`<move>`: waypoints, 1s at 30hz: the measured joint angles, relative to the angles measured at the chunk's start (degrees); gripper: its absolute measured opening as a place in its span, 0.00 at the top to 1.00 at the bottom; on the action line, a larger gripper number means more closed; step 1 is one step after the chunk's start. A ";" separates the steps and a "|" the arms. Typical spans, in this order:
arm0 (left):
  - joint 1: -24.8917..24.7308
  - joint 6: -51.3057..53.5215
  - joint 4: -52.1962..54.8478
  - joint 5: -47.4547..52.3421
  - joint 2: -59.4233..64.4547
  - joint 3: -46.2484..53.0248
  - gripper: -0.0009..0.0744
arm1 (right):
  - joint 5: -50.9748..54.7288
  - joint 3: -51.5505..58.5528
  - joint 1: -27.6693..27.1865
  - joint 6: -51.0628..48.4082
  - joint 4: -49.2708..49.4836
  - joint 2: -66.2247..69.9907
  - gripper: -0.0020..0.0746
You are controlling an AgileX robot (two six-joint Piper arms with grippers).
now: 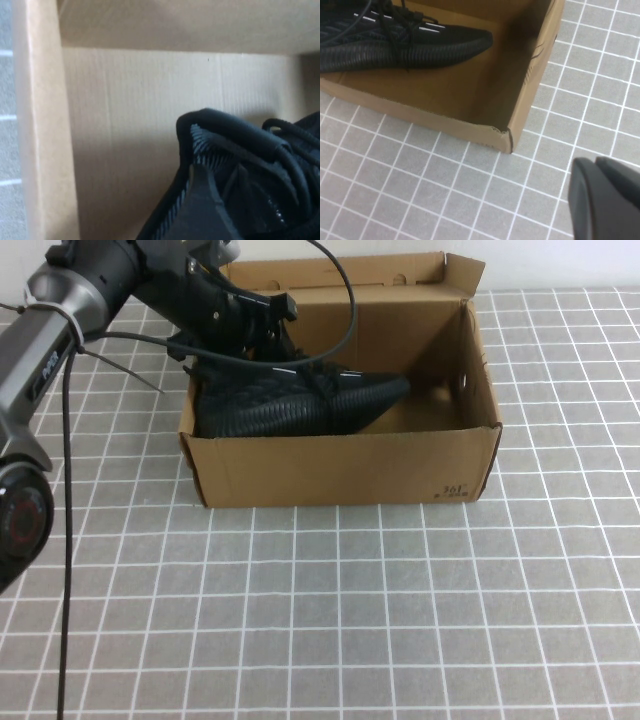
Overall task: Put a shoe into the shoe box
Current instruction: Adjust the shoe
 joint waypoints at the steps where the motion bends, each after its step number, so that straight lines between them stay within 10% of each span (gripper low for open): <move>1: 0.00 0.00 -0.03 0.24 0.00 0.00 0.39 | 0.00 0.00 0.00 0.02 0.00 0.00 0.99; 30: 0.26 -1.77 -1.82 -0.41 2.26 -0.44 0.56 | -0.39 0.00 0.00 -0.73 0.47 1.70 0.99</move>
